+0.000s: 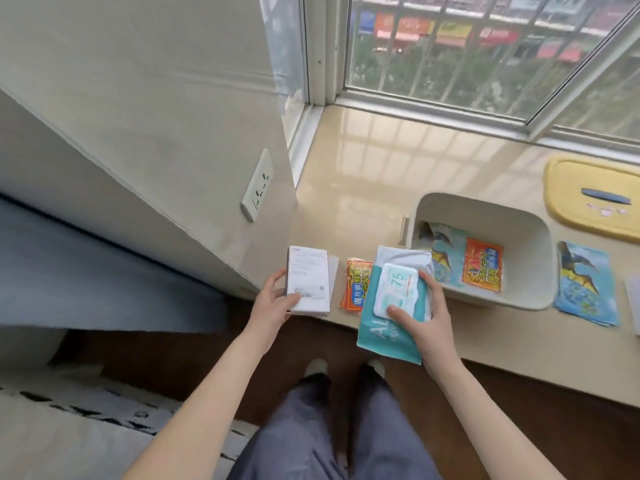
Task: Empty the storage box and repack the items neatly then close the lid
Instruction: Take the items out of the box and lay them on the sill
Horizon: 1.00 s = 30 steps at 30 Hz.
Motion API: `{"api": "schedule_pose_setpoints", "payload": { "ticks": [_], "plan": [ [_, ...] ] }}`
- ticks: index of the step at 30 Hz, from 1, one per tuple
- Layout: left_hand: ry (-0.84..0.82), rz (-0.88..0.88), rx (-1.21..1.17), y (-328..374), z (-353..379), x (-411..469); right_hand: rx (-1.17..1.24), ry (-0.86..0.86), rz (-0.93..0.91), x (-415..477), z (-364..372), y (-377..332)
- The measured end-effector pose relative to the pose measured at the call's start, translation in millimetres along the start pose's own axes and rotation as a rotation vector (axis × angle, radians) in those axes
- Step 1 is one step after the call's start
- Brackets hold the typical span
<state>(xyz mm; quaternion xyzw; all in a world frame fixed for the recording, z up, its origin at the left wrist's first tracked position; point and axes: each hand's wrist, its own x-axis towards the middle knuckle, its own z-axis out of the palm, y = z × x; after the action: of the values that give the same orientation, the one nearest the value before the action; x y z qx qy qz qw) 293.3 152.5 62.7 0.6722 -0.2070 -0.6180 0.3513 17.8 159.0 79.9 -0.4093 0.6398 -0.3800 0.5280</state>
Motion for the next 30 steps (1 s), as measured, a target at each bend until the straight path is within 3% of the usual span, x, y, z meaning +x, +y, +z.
{"api": "schedule_pose_setpoints", "payload": {
  "ticks": [14,21,30],
  "plan": [
    [0.011,-0.015,0.109,-61.7,20.0,127.8,-0.024,-0.046,0.058,58.4,54.4,92.5],
    [0.131,0.12,0.368,-72.9,29.1,135.3,-0.024,-0.01,0.066,68.0,53.8,104.1],
    [0.178,0.139,0.457,-86.0,30.5,143.8,-0.023,-0.013,0.066,77.9,51.7,111.7]
  ]
}}
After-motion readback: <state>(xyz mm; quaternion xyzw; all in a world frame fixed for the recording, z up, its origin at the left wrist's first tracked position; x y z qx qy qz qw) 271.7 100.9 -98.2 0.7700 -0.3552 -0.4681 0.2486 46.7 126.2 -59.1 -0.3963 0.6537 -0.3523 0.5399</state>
